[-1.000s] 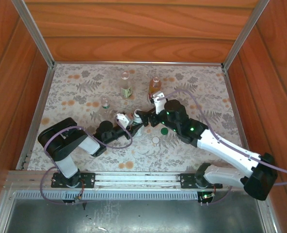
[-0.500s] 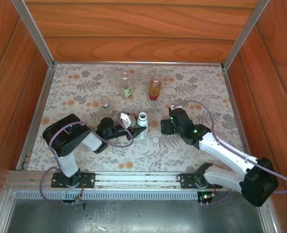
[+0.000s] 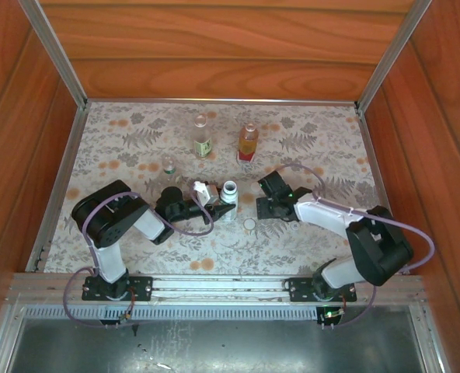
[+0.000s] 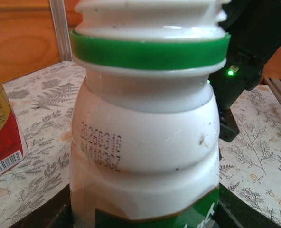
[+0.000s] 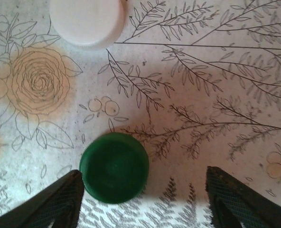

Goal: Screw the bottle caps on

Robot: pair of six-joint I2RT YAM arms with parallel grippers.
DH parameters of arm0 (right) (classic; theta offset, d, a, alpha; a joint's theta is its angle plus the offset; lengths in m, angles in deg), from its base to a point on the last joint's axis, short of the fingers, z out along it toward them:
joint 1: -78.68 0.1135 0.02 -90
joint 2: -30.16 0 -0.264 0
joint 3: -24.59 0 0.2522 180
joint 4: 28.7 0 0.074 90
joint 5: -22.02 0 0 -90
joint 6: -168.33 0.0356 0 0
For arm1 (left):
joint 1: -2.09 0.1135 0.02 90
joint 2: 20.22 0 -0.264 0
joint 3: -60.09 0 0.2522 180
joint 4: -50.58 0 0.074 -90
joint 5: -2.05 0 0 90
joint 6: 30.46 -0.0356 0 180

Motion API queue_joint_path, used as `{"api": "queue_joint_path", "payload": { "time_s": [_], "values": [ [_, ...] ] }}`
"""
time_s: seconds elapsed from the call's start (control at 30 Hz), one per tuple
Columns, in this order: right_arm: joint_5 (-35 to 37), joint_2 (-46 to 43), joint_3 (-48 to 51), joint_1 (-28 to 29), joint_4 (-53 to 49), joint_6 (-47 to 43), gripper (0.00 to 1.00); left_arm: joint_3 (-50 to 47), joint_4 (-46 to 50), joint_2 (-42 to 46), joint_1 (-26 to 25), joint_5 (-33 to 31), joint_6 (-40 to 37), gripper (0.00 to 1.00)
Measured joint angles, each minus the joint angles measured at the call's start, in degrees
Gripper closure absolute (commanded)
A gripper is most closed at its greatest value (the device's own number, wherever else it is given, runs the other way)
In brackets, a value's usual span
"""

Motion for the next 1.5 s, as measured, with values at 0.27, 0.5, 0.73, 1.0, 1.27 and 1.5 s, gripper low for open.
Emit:
{"api": "queue_joint_path", "payload": {
  "time_s": [0.27, 0.5, 0.73, 1.0, 1.27, 1.5],
  "values": [
    [-1.16, 3.58, -2.08, 0.0, 2.03, -1.18, 0.41, 0.0, 0.02, 0.0, 0.0, -0.02, 0.02, 0.49],
    [-2.32, 5.44, -3.15, 0.0, 2.03, -2.16, 0.47, 0.02, -0.04, -0.04, 0.02, -0.07, 0.0, 0.49],
    [-3.67, 5.92, -3.13, 0.0, 1.9, -2.21, 0.5, 0.0, -0.04, -0.04, 0.02, -0.17, -0.02, 0.49],
    [-4.33, 5.92, -3.13, 0.0, 1.55, -2.27, 0.47, 0.0, -0.04, -0.04, 0.02, -0.26, -0.02, 0.49],
    [-4.07, 5.95, -3.13, 0.42, 0.9, -2.56, 0.48, 0.0, -0.04, -0.04, 0.02, -0.28, -0.02, 0.49],
    [-2.93, 6.51, -3.69, 0.81, -0.02, -3.04, 0.53, 0.0, -0.04, -0.04, 0.02, -0.33, -0.02, 0.49]
  ]
}}
